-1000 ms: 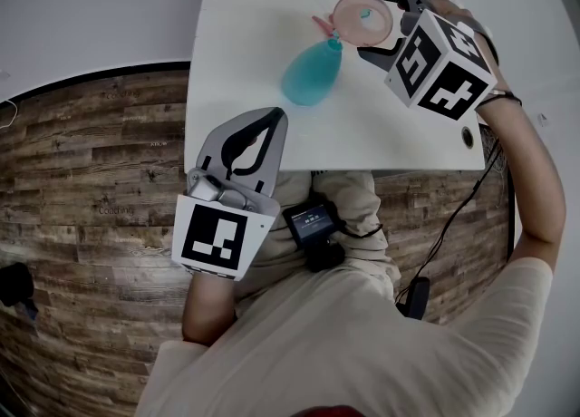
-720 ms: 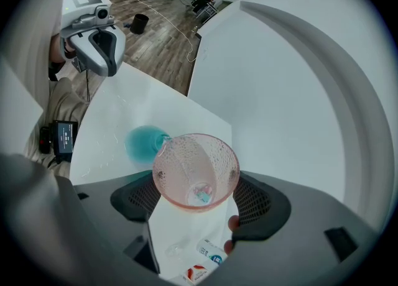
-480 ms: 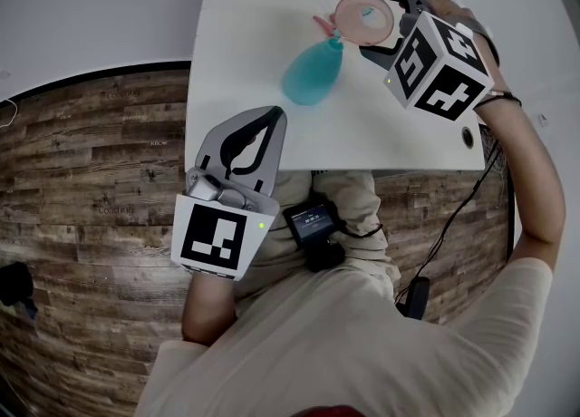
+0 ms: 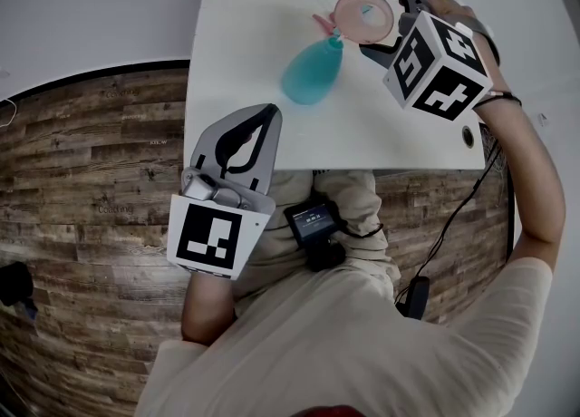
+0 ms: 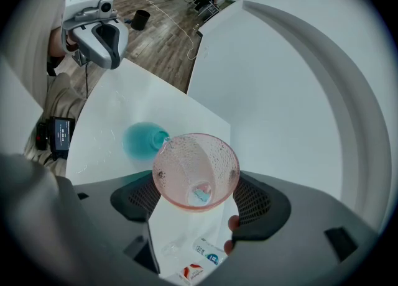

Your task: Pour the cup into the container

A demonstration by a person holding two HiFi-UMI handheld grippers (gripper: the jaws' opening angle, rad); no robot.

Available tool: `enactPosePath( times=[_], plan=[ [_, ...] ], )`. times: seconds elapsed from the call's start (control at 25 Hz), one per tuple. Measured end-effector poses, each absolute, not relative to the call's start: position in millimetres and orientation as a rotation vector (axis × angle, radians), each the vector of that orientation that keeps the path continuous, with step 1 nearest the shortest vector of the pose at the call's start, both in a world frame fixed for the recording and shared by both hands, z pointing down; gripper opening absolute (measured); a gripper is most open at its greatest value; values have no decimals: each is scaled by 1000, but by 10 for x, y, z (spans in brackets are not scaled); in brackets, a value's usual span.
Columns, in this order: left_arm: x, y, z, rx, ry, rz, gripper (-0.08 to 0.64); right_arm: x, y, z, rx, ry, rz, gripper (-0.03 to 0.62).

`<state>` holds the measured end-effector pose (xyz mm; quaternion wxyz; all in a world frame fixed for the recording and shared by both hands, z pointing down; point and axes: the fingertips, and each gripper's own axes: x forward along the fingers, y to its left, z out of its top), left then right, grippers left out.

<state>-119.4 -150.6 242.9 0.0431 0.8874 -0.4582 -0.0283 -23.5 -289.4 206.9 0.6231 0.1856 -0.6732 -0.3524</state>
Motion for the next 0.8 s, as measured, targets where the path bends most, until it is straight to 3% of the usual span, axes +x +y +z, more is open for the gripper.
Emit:
enactPosePath(
  times=[0.8],
  plan=[
    [-1195, -1497, 2416, 2719, -1398, -91, 11, -265, -2887, 2068, 428, -1503, -856, 371]
  ],
)
